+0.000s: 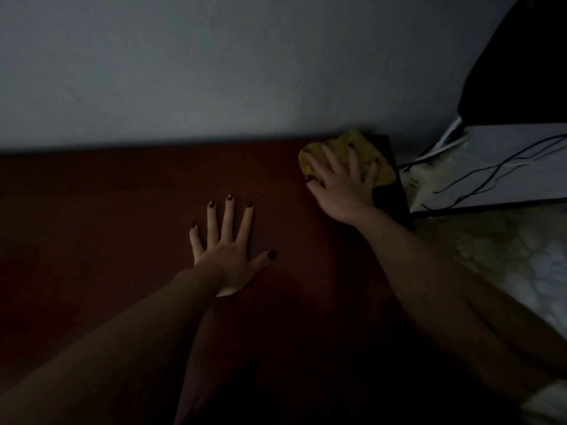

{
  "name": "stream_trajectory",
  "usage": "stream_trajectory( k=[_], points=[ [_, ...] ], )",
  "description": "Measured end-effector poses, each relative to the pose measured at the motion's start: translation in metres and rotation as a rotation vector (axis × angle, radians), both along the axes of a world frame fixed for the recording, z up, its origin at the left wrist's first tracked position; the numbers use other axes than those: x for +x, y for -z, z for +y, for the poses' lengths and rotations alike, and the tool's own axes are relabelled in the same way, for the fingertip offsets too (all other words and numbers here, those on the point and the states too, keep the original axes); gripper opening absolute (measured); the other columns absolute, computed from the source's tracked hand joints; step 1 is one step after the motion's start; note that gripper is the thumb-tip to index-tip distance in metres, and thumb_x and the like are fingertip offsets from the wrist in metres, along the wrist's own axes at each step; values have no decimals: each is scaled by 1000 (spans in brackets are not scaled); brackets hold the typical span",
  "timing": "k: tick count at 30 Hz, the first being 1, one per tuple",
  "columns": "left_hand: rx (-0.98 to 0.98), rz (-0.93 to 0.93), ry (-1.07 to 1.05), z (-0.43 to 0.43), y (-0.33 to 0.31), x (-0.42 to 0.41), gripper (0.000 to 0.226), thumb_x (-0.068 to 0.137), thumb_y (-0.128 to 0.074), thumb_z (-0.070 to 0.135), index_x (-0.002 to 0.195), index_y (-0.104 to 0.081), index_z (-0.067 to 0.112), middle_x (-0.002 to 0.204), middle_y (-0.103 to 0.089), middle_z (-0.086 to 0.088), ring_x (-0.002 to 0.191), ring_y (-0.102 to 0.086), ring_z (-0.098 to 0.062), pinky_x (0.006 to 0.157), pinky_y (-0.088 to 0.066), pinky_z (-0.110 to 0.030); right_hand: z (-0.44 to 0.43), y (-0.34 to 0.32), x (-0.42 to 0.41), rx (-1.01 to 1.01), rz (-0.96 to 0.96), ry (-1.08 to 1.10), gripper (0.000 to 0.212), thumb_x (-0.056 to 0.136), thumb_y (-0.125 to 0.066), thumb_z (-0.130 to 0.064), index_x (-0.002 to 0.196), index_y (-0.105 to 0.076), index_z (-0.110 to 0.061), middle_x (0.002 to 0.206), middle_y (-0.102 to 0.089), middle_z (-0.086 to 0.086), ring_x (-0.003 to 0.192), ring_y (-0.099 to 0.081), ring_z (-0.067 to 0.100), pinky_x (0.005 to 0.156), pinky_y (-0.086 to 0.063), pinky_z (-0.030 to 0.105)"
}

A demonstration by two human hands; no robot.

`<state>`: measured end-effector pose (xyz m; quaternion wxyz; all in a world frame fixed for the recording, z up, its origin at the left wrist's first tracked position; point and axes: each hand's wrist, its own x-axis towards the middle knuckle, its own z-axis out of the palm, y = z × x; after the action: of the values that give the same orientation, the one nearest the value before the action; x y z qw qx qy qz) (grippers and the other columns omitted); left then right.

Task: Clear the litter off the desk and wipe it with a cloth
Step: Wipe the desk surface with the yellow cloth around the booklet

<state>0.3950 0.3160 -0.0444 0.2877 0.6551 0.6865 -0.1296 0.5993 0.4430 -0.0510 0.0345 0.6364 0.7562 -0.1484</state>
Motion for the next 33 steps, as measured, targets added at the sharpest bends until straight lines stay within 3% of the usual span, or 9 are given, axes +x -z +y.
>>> stream_trajectory(
  k=[6, 9, 11, 14, 18, 22, 25, 28, 33],
  points=[
    [-47, -19, -7, 3, -8, 1, 87, 54, 1, 88, 115, 47, 46, 118, 63, 12, 120, 48, -17, 109, 11, -58, -130, -2, -1, 31, -8, -231, 55, 90, -24, -62, 141, -6, -55, 157, -1, -15, 143, 8, 29, 105, 17, 62],
    [-67, -21, -3, 6, -9, 1, 93, 64, -12, 88, 125, 43, 42, 126, 56, 8, 127, 45, -22, 109, 10, -59, -162, -1, 12, 51, -1, -341, 53, 90, -21, -62, 141, -10, -55, 157, -8, -17, 144, 6, 24, 106, 15, 60],
    [-67, -12, -9, 6, -7, 1, 94, 73, -21, 84, 132, 39, 41, 128, 54, 9, 131, 42, -24, 110, 10, -58, -148, -1, 19, 10, 19, -321, 52, 89, -16, -64, 139, -4, -59, 156, -3, -22, 143, 11, 19, 104, 21, 57],
    [-76, -8, 2, 7, -7, 1, 92, 73, -22, 84, 121, 45, 43, 128, 55, 7, 127, 45, -22, 109, 11, -58, -103, 3, 20, -16, 17, -123, 53, 89, -22, -65, 137, -2, -61, 155, 2, -22, 142, 13, 18, 105, 18, 57],
    [-70, -7, 10, 6, -5, 1, 89, 70, -16, 85, 114, 50, 45, 123, 60, 8, 118, 52, -21, 108, 13, -58, -36, 2, 24, -21, 6, 15, 52, 90, -30, -63, 138, -8, -60, 155, 0, -22, 143, 10, 20, 107, 10, 60],
    [-36, -5, 1, 3, -2, 0, 88, 56, 1, 87, 112, 54, 46, 120, 65, 11, 111, 59, -18, 108, 14, -57, 21, -2, 29, -58, 15, 164, 51, 93, -26, -59, 140, -6, -58, 156, 4, -21, 144, 12, 22, 110, 10, 60],
    [-22, -2, -4, 1, 1, 0, 87, 58, 2, 86, 113, 54, 45, 120, 65, 12, 108, 61, -17, 108, 14, -57, 42, -2, 27, -77, 89, 268, 51, 93, -26, -57, 140, -6, -57, 156, 6, -19, 143, 15, 25, 111, 6, 61],
    [-26, -9, 6, 0, -1, 0, 85, 61, 0, 85, 111, 56, 45, 117, 66, 13, 105, 63, -16, 107, 15, -57, 44, -4, 29, -105, 117, 272, 52, 93, -23, -59, 140, -2, -57, 156, 9, -18, 143, 18, 26, 111, 6, 60],
    [-44, -18, 21, 2, -4, 1, 85, 71, -11, 84, 110, 54, 45, 114, 67, 10, 112, 57, -20, 107, 16, -58, -5, -2, 25, -38, -14, 112, 54, 91, -23, -64, 141, -5, -56, 156, 6, -19, 143, 15, 23, 109, 11, 58]
  ],
)
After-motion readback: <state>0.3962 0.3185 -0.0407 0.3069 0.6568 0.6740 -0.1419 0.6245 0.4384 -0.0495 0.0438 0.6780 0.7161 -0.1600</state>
